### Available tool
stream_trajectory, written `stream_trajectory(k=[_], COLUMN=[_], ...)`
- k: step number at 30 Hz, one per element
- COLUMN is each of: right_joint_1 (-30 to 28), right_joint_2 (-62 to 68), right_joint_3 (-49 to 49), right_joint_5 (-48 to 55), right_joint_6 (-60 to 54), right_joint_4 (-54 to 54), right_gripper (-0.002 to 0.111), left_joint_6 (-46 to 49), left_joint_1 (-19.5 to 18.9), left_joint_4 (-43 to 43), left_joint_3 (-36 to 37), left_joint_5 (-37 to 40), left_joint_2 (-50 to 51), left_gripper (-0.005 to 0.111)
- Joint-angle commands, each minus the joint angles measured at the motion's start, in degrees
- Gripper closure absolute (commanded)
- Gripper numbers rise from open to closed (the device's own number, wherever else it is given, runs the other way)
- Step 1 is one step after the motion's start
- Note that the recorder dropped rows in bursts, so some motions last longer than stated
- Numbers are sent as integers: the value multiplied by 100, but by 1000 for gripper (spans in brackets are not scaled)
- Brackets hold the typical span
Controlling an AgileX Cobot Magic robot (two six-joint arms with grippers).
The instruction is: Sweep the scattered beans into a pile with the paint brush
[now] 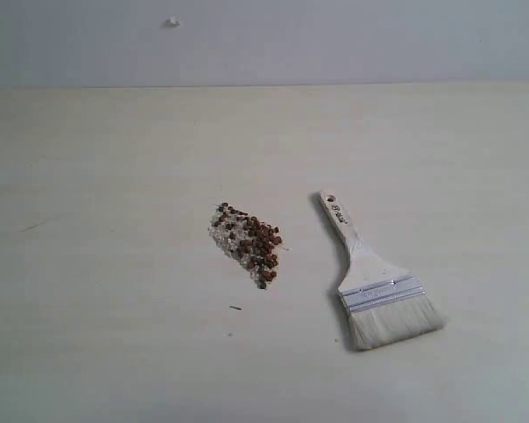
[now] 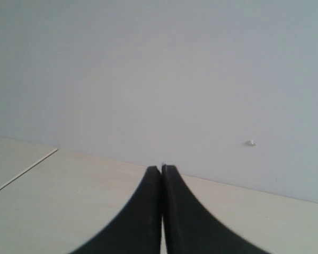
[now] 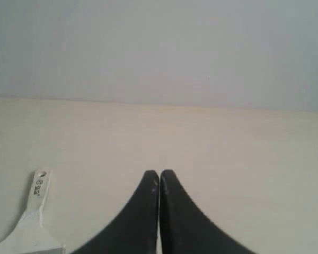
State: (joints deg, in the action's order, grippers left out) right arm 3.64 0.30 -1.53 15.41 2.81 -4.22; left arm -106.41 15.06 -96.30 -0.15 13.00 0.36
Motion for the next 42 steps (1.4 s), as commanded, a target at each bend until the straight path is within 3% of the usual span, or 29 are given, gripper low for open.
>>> stream_trajectory(k=[1,36,39,42], right_joint_1=[-27,-27,-27,-27], right_joint_2=[-30,-30,-30,-30], right_joint_3=[153,153,153,153], right_joint_5=[192,330,330,330], right_joint_6=[-58,-58,-58,-58], right_joint_4=[229,389,389,389], right_gripper=[108,108,108,108], left_joint_6=[-22,26,219,1712], left_joint_1=[2,2,2,2], left_joint_4=[-23,-45,403,1882], left_joint_3=[15,15,15,15], left_joint_5=[21,114,112,144], left_joint_2=[-36,-36,-36,-36], left_gripper=[107,107,107,107])
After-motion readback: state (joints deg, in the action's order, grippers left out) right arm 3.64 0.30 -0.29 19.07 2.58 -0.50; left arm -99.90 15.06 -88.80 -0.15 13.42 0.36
